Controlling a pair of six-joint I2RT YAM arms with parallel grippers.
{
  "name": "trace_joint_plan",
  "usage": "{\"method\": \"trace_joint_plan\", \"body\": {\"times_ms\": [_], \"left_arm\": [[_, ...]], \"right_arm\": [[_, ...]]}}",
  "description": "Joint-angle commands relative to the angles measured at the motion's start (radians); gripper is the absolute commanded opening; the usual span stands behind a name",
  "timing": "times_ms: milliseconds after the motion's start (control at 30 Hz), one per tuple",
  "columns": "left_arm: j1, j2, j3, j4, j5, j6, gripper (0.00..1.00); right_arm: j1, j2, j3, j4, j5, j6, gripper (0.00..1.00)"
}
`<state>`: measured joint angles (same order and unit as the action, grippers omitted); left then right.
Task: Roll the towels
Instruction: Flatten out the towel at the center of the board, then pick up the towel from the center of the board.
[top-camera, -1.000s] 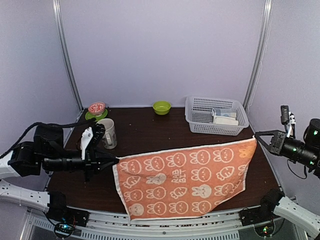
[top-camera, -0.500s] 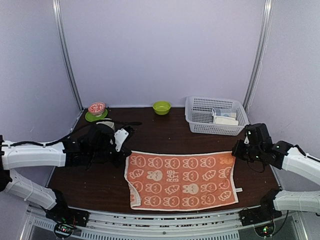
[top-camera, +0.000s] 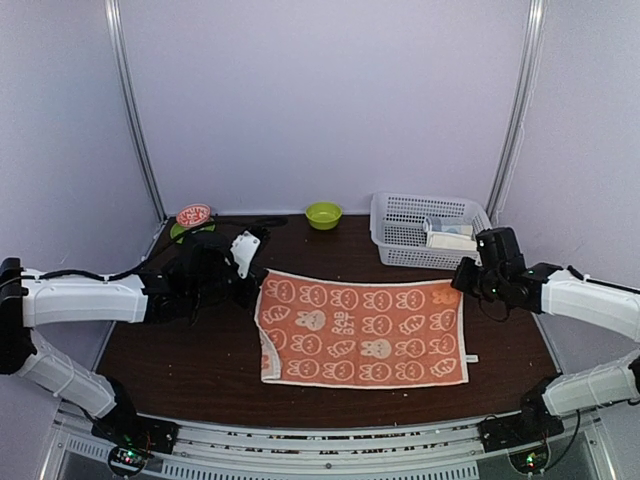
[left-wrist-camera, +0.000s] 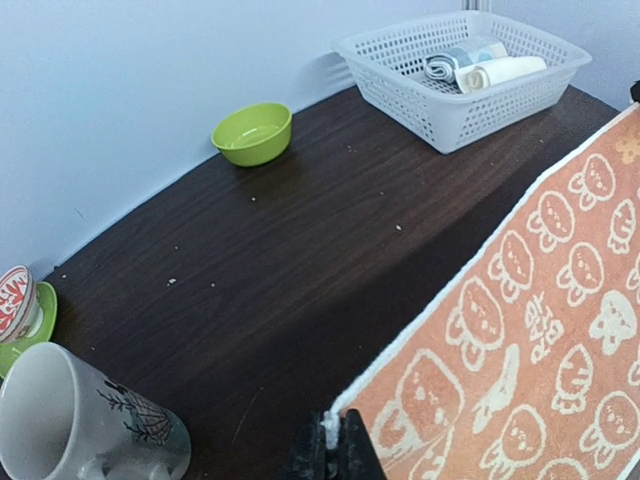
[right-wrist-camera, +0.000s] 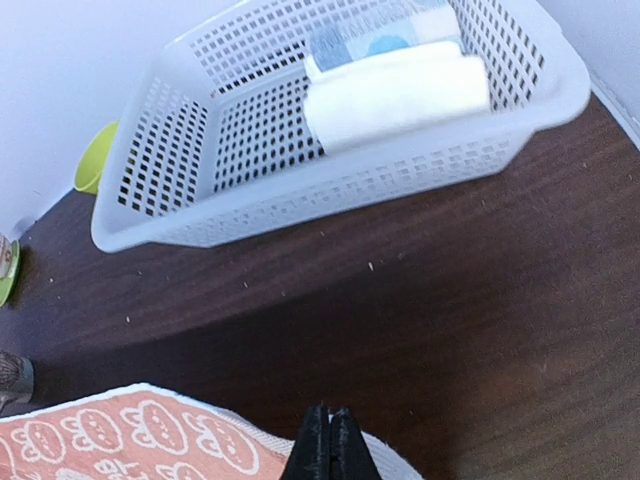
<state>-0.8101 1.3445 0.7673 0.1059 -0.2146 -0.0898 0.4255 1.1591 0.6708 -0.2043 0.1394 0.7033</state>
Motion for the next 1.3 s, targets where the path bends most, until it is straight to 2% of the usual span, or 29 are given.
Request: {"method": "trace_joint_plan", "body": {"times_ms": [0,100,233,467,767,1100,1267], "left_arm": [[0.037,0.063,0.045,0.155,0.029,0.052,0.00],[0.037,0.073,0.034,0.164,0.122,0.050,0.00],[0.037,0.016,-0.102,0.234,0.188,0.000,0.00],[0.037,-0.043,-0.163,0.124,0.276,-0.021,0.00],[0.037,-0.056,-0.159,0.055,0.311,-0.023,0.00],[0.035,-0.102,-0.201,-0.015,0.367,-0.063,0.00],[0.023,-0.132,-0.244,0.004,0.321,-0.084,0.08]], "right_arm": [[-0.013,0.077,0.118,0.067,0.016,-0.053,0.00],[-0.010,0.076,0.126,0.066,-0.051,-0.080,0.00],[-0.005,0.008,0.040,0.078,-0.145,-0.092,0.00],[0.008,-0.128,-0.126,0.036,-0.160,-0.062,0.00],[0.009,-0.213,-0.222,-0.014,-0.101,-0.034,0.00],[0.009,-0.274,-0.279,-0.033,-0.127,-0.011,0.00],[0.009,-0.302,-0.285,-0.045,-0.138,-0.004,0.00]]}}
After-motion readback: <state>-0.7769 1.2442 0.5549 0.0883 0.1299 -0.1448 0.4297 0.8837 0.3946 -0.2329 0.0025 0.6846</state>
